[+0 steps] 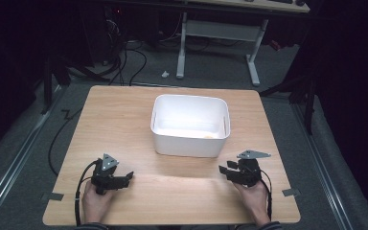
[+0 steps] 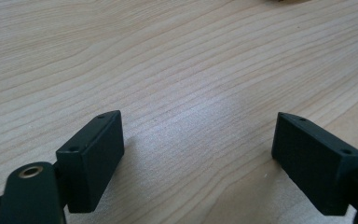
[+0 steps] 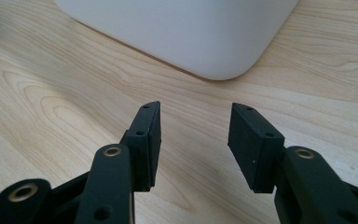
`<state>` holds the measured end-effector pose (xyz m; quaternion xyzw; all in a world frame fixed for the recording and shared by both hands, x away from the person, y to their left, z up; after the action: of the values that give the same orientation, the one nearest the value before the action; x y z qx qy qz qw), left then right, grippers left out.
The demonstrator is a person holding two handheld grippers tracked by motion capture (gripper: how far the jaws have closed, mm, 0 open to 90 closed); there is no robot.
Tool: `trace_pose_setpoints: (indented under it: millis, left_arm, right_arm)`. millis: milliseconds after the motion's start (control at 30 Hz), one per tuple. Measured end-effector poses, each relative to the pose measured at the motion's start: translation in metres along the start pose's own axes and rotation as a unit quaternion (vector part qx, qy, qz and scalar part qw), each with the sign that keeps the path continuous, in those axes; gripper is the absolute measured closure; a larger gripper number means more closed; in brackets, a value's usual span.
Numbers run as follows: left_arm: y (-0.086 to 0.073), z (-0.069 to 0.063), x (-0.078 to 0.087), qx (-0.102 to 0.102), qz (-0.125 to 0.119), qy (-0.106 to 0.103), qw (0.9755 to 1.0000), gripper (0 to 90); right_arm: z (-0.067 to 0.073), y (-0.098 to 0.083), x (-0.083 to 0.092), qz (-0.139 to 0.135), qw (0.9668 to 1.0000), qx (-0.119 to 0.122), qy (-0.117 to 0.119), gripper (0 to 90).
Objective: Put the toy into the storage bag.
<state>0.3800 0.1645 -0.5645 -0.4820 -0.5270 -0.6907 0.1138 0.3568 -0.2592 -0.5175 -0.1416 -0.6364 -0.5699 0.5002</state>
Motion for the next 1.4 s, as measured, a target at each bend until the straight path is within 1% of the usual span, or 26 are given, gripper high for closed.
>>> trace_pose_setpoints:
  millis: [100, 133, 200, 300, 433, 500, 567, 667, 767, 833, 1000, 1067, 1167, 1267, 1400]
  left_arm:
    - [0.000, 0.000, 0.000, 0.000, 0.000, 0.000, 1.0000, 17.1]
    - [0.000, 0.000, 0.000, 0.000, 0.000, 0.000, 1.0000, 17.1]
    - [0.000, 0.000, 0.000, 0.000, 0.000, 0.000, 1.0000, 17.1]
    - [0.000, 0.000, 0.000, 0.000, 0.000, 0.000, 1.0000, 17.1]
    - [0.000, 0.000, 0.000, 0.000, 0.000, 0.000, 1.0000, 17.1]
    - [0.000, 0.000, 0.000, 0.000, 0.000, 0.000, 1.0000, 17.1]
    - [0.000, 0.000, 0.000, 0.000, 0.000, 0.000, 1.0000, 17.1]
    - [0.000, 0.000, 0.000, 0.000, 0.000, -0.001, 1.0000, 17.0]
    - [0.000, 0.000, 0.000, 0.000, 0.000, 0.000, 1.0000, 17.0]
    - [0.000, 0.000, 0.000, 0.000, 0.000, -0.001, 1.0000, 17.0]
    - [0.000, 0.000, 0.000, 0.000, 0.000, -0.001, 1.0000, 17.0]
    - [0.000, 0.000, 0.000, 0.000, 0.000, -0.001, 1.0000, 17.0]
    - [0.000, 0.000, 0.000, 0.000, 0.000, -0.001, 1.0000, 17.0]
    - [0.000, 0.000, 0.000, 0.000, 0.000, 0.000, 1.0000, 17.0]
    - [0.000, 0.000, 0.000, 0.000, 0.000, -0.001, 1.0000, 17.0]
  right_arm:
    - [0.002, -0.001, -0.003, -0.003, 1.0000, -0.001, 0.002, 54.5]
    - [0.002, -0.002, -0.004, 0.000, 1.0000, -0.002, 0.001, 54.5]
    - [0.003, -0.003, -0.006, -0.002, 1.0000, 0.003, -0.001, 54.5]
    - [0.002, -0.005, -0.009, -0.004, 1.0000, -0.002, 0.003, 54.5]
    - [0.003, -0.007, -0.014, -0.010, 0.9999, 0.005, 0.005, 54.3]
    - [0.003, -0.008, -0.017, -0.010, 0.9999, 0.011, 0.001, 54.2]
    - [0.005, -0.008, -0.020, -0.004, 0.9999, 0.013, -0.004, 54.2]
    - [0.007, -0.009, -0.025, -0.005, 0.9998, 0.018, -0.008, 54.0]
    - [0.013, -0.011, -0.032, 0.007, 0.9993, 0.031, -0.022, 53.8]
    - [0.015, -0.012, -0.036, 0.010, 0.9988, 0.040, -0.027, 53.8]
    - [0.017, -0.010, -0.041, 0.005, 0.9979, 0.052, -0.039, 53.8]
    - [0.017, -0.010, -0.042, 0.003, 0.9976, 0.055, -0.043, 52.4]
    - [0.018, -0.011, -0.044, -0.001, 0.9958, 0.073, -0.056, 50.0]
    - [0.018, -0.013, -0.045, -0.014, 0.9957, 0.075, -0.052, 46.4]
    - [0.019, -0.013, -0.045, -0.012, 0.9958, 0.075, -0.051, 41.4]
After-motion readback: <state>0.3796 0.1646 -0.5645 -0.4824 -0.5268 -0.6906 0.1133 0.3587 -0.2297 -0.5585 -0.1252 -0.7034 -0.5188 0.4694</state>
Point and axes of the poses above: each handheld gripper's, and its own axes: x roughly backward along the jaws, y roughly out of its top, z roughly to its left, the point moved 4 cm from there along -x, roughly forward along the jaws, and after that the axes turned 9 degrees about z, right-handed, at the moved point
